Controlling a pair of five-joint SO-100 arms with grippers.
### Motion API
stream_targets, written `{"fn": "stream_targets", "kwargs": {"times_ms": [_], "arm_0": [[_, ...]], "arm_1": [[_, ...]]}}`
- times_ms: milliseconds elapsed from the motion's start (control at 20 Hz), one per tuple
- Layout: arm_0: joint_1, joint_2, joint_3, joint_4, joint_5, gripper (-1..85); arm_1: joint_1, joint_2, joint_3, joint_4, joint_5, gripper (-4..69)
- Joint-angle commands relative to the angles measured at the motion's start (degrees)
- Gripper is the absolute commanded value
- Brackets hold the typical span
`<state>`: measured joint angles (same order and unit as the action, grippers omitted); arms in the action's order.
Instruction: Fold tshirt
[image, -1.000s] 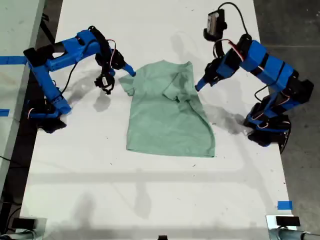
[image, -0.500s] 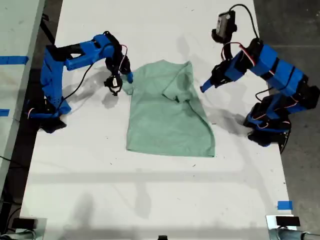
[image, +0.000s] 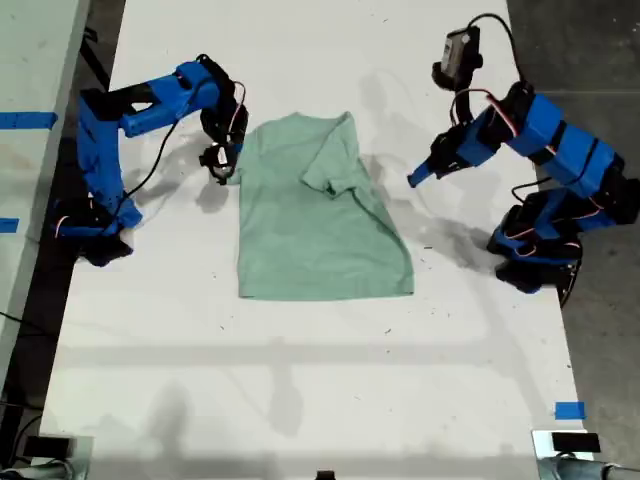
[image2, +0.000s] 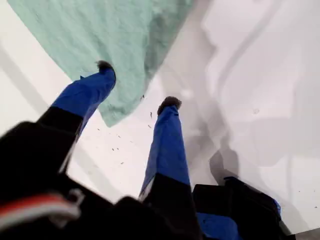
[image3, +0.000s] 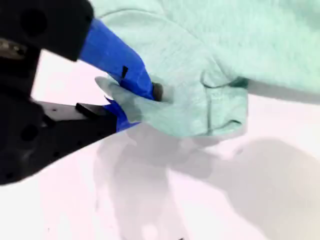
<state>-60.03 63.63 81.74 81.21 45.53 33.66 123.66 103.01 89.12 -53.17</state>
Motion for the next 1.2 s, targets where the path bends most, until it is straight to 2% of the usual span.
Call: {"fn": "stream_targets", "kwargs": {"times_ms": [0, 250, 550, 700, 850, 900, 950, 1000, 1050, 1150], "arm_0": [[-2.46, 19.69, 3.69, 2.29, -2.02, 0.1], [3.60, 29.62, 1.41, 2.90, -6.42, 0.1], [13.27, 1.32, -29.36, 7.12, -9.93, 0.1], [14.94, -2.46, -31.29, 2.11, -10.81, 0.1], [18.19, -3.96, -31.38, -7.12, -10.20, 0.7], [18.98, -4.92, -31.38, -10.20, -10.20, 7.9], [19.51, -5.80, -31.38, -12.57, -10.20, 22.0], [19.69, -6.50, -31.38, -13.89, -10.63, 28.0], [19.86, -6.59, -31.38, -14.41, -10.63, 33.3], [18.72, -5.36, -31.38, -13.54, -10.99, 33.8]], "arm_1": [[0.70, 2.90, 0.70, -1.49, 0.70, 21.7], [0.88, 3.16, 2.11, -2.37, 0.79, 21.6], [0.35, 3.08, 2.81, -2.72, 1.58, 21.5], [-0.18, 3.25, 3.96, -3.16, 2.11, 21.5], [-0.26, 3.34, 4.57, -3.78, 2.29, 21.5], [-0.26, 3.34, 4.66, -3.78, 2.29, 21.5], [-0.35, 3.34, 4.66, -3.78, 2.37, 21.5], [-0.53, 3.52, 4.66, -3.60, 2.55, 21.5], [-0.79, 3.69, 4.92, -3.60, 2.81, 21.5], [-0.97, 4.31, 5.98, -3.78, 3.25, 21.5]]}}
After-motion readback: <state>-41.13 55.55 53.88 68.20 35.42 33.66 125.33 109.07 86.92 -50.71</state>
